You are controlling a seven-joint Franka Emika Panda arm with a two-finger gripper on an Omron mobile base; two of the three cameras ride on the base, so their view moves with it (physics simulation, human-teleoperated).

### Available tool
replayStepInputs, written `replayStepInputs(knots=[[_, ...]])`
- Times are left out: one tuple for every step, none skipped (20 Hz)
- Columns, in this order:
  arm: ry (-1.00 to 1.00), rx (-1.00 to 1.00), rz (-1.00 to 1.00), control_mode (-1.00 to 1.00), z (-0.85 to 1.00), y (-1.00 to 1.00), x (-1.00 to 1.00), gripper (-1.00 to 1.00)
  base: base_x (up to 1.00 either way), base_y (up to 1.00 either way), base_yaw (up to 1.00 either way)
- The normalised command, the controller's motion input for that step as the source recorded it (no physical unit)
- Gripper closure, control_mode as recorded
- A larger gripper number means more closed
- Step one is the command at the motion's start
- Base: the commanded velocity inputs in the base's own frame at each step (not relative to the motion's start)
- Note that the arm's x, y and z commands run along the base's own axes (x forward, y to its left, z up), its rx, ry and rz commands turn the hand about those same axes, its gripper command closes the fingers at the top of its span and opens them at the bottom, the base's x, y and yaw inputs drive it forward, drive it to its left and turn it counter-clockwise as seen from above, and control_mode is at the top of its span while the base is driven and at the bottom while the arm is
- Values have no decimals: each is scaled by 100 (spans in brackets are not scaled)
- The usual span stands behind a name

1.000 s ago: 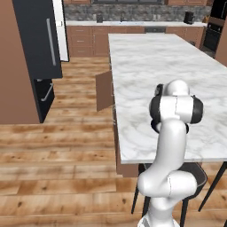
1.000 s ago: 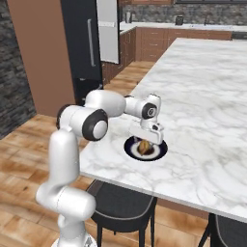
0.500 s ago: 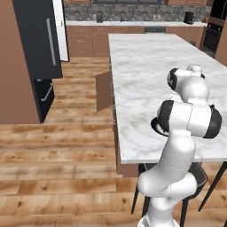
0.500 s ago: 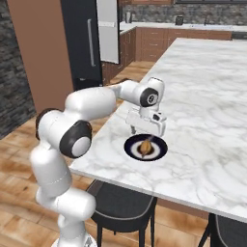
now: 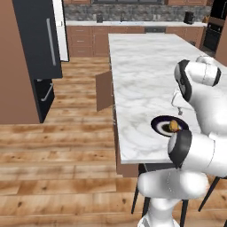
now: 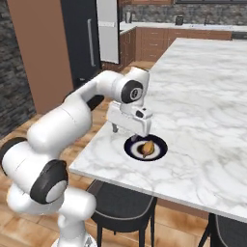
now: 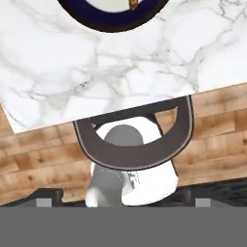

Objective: Take the chicken drumstick from the fridge and place it on the digital scale on the counter by the fridge. Wait a few seconds for a reading, then move it to the plate on the dining counter.

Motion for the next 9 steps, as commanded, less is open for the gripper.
replayStepInputs(knots=[[-12, -4, 0, -100, 38, 63, -100, -100, 0, 0, 0], [-13, -4, 0, -100, 35, 60, -100, -100, 0, 0, 0], [-12, -2, 0, -100, 31, 52, -100, -100, 0, 0, 0], [-12, -1, 0, -100, 21, 51, -100, -100, 0, 0, 0], [-13, 0, 0, -100, 18, 47, -100, -100, 0, 0, 0], [-14, 0, 0, -100, 16, 47, -100, -100, 0, 0, 0], [-14, -1, 0, -100, 18, 47, -100, -100, 0, 0, 0], [-15, -2, 0, -100, 20, 46, -100, -100, 0, 0, 0], [-15, -4, 0, -100, 21, 45, -100, -100, 0, 0, 0]])
